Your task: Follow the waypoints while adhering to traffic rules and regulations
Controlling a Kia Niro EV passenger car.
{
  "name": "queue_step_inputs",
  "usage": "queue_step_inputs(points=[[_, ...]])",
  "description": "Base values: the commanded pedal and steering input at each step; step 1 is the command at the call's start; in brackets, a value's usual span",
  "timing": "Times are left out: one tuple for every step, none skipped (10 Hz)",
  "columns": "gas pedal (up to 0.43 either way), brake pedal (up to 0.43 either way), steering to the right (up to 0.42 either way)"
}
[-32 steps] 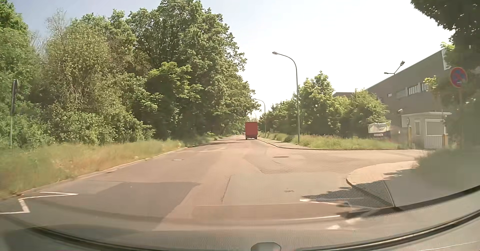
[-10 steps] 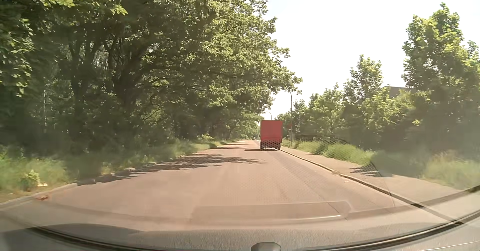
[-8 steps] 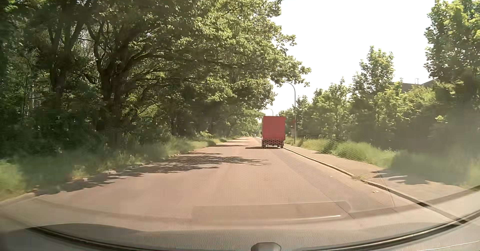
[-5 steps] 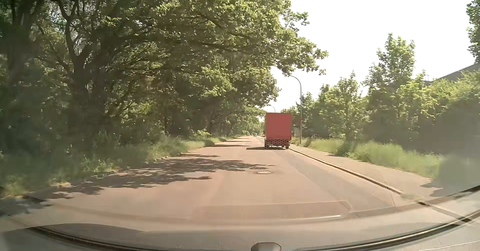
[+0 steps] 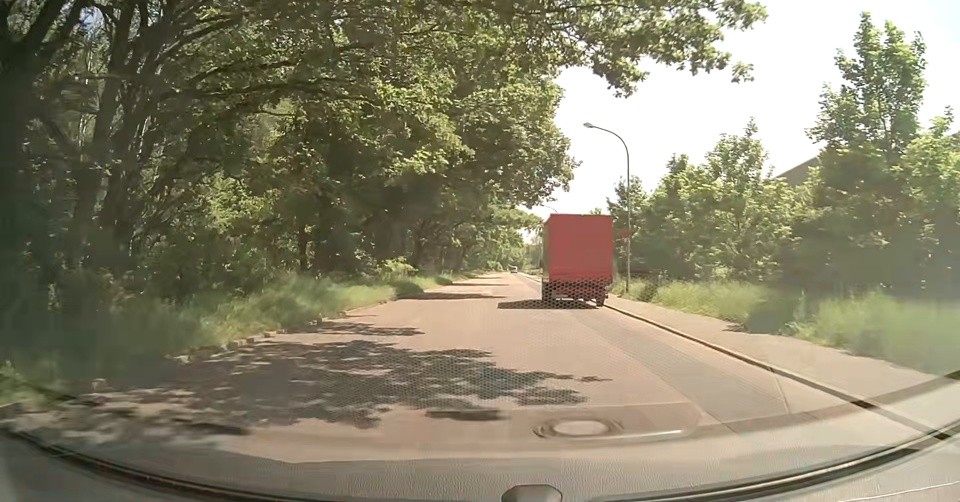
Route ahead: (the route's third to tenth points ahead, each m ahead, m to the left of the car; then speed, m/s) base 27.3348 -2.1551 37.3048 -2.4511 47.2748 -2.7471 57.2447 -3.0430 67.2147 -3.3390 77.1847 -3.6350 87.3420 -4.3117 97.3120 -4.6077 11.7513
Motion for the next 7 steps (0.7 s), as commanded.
queue_step_inputs(points=[[0.209, 0.000, -0.006], [0.209, 0.000, -0.005], [0.209, 0.000, -0.006], [0.209, 0.000, -0.006], [0.209, 0.000, -0.004], [0.209, 0.000, -0.005], [0.209, 0.000, -0.005]])
